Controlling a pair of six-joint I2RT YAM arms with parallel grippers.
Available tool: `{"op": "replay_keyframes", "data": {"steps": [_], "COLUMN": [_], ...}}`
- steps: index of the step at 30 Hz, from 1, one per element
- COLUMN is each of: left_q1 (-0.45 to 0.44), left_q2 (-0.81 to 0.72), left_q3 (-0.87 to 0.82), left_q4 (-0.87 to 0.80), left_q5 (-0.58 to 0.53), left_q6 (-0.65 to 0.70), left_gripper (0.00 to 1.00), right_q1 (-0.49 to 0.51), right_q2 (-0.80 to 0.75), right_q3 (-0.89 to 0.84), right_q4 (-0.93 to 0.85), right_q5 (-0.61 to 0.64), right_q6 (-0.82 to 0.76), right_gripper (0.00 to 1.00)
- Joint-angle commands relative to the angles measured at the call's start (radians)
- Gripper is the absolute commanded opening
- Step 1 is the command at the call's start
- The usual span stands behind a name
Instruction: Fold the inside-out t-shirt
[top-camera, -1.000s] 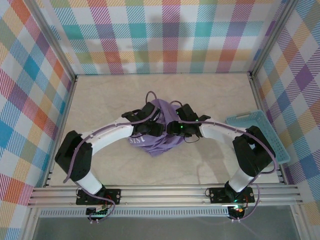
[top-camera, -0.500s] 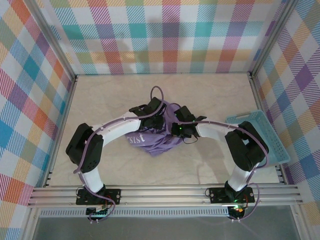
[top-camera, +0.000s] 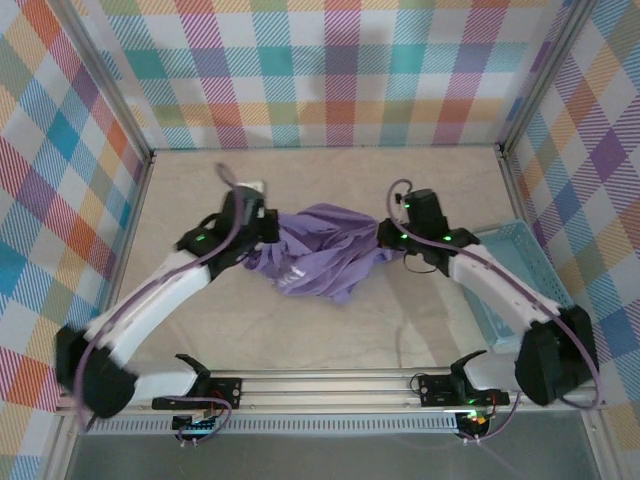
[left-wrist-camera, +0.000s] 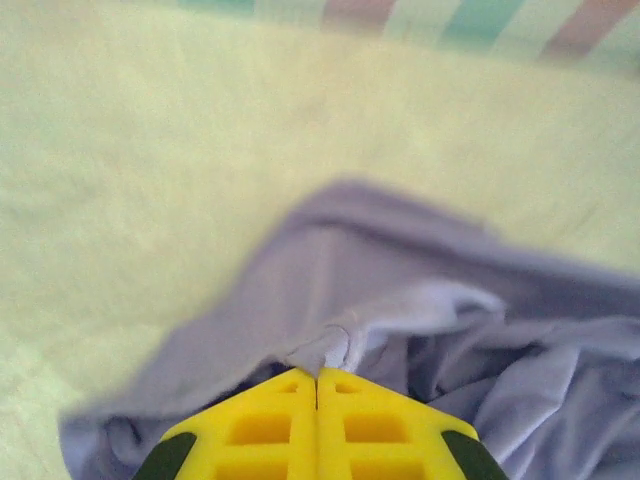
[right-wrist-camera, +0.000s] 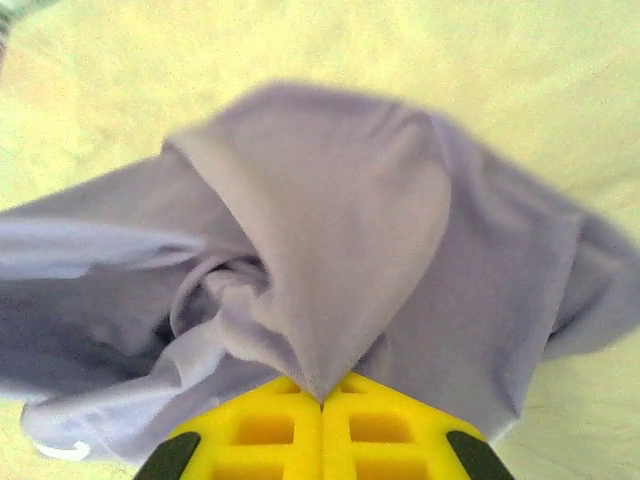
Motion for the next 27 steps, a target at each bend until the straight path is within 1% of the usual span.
{"op": "replay_keyframes", "data": {"steps": [1,3,4,6,8,9,10,12,14,16,18,20,22,24,27], "left_q1": [0.023,0.032,0.035,0.036,0.038,0.043,0.048,0.052,0.052,0.052,0.052,0.052,0.052,0.052,0.052], "left_q2": [-0.187,-0.251,-0.259,-0.239,-0.198,-0.173,-0.154,-0.118,-0.102,-0.106,-0.127,-0.144,-0.152,-0.154,-0.155], "left_q3": [-0.075,-0.123,-0.142,-0.178,-0.216,-0.236,-0.255,-0.285,-0.303,-0.321,-0.336,-0.348,-0.36,-0.37,-0.376], "left_q4": [0.033,0.034,0.027,0.004,-0.026,-0.037,-0.034,-0.019,-0.005,-0.002,0.001,0.008,0.02,0.027,0.028], "left_q5": [-0.015,-0.014,-0.005,-0.013,-0.057,-0.068,-0.056,0.0,0.05,0.058,0.049,0.052,0.064,0.074,0.075], "left_q6": [-0.069,-0.102,-0.114,-0.141,-0.179,-0.198,-0.206,-0.212,-0.214,-0.213,-0.21,-0.207,-0.206,-0.208,-0.21], "left_gripper": [0.0,0.0,0.0,0.0,0.0,0.0,0.0,0.0,0.0,0.0,0.0,0.0,0.0,0.0,0.0], "right_q1": [-0.029,-0.042,-0.048,-0.056,-0.057,-0.058,-0.06,-0.06,-0.041,0.041,0.116,0.148,0.174,0.208,0.233], "right_q2": [-0.097,-0.125,-0.12,-0.08,-0.016,0.028,0.066,0.136,0.139,0.091,0.061,0.053,0.078,0.14,0.242], "right_q3": [0.03,0.025,0.019,0.003,-0.016,-0.019,-0.013,0.018,0.035,0.044,0.075,0.093,0.096,0.111,0.143], "right_q4": [-0.092,-0.092,-0.092,-0.088,-0.084,-0.094,-0.112,-0.173,-0.195,-0.188,-0.208,-0.209,-0.181,-0.166,-0.148], "right_q5": [-0.05,-0.059,-0.06,-0.05,-0.012,0.026,0.058,0.112,0.135,0.206,0.264,0.219,0.143,0.107,0.096], "right_q6": [-0.098,-0.11,-0.116,-0.114,-0.107,-0.096,-0.086,-0.074,-0.076,-0.108,-0.121,-0.105,-0.076,-0.071,-0.072], "right_gripper": [0.0,0.0,0.0,0.0,0.01,0.06,0.13,0.3,0.4,0.52,0.57,0.58,0.57,0.56,0.52]}}
